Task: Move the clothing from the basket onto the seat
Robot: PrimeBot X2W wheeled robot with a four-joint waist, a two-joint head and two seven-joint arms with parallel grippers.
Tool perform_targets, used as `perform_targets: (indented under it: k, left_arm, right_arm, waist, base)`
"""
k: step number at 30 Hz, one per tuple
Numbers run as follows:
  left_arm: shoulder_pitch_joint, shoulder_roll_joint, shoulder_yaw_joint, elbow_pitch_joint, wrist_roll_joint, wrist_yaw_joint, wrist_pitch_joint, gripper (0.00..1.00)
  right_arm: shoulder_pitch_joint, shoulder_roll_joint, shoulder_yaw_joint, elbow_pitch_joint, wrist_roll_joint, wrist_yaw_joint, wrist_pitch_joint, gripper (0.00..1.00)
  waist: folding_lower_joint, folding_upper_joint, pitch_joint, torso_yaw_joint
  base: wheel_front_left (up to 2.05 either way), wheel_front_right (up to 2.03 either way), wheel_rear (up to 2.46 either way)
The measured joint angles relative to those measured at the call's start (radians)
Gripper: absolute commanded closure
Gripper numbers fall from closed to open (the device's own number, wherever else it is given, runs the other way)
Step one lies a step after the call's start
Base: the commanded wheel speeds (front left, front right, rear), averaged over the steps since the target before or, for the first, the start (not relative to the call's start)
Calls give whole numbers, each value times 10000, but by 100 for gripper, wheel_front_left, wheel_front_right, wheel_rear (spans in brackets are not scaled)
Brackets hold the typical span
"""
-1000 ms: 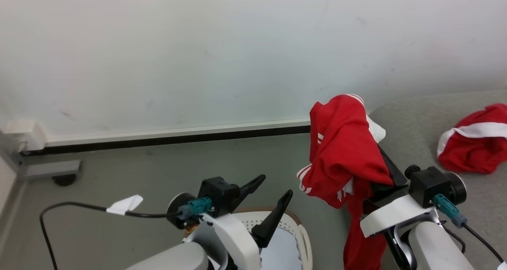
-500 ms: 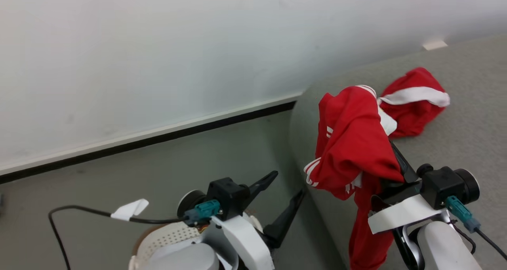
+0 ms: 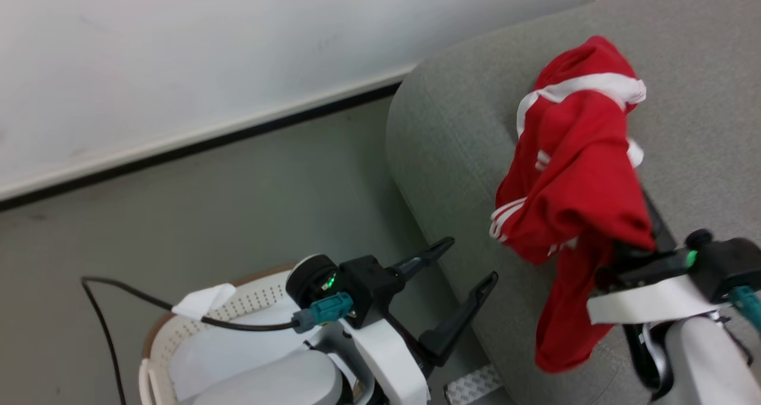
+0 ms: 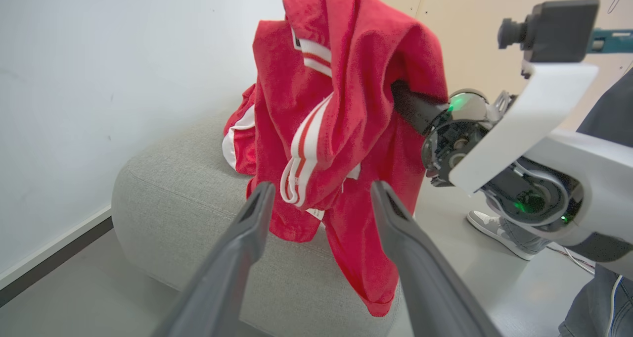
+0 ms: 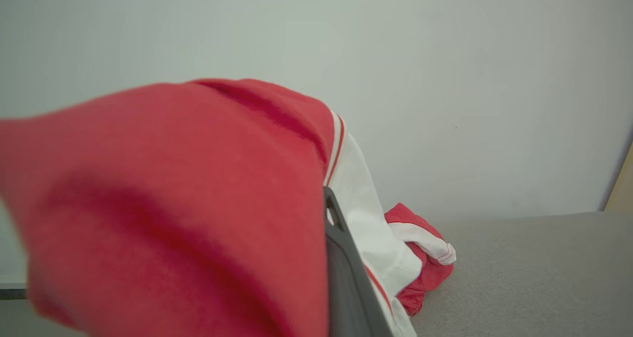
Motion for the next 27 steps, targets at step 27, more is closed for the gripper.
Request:
perform_targets:
  k: [27]
  left_arm:
    - [-2039, 2408, 813, -2610, 961, -422, 625, 0]
  right_arm:
    - [-9051, -1005, -6023, -199, -3902, 0, 2780, 100]
  waist:
    - [3, 0, 5290, 1579]
  base:
    - [0, 0, 0]
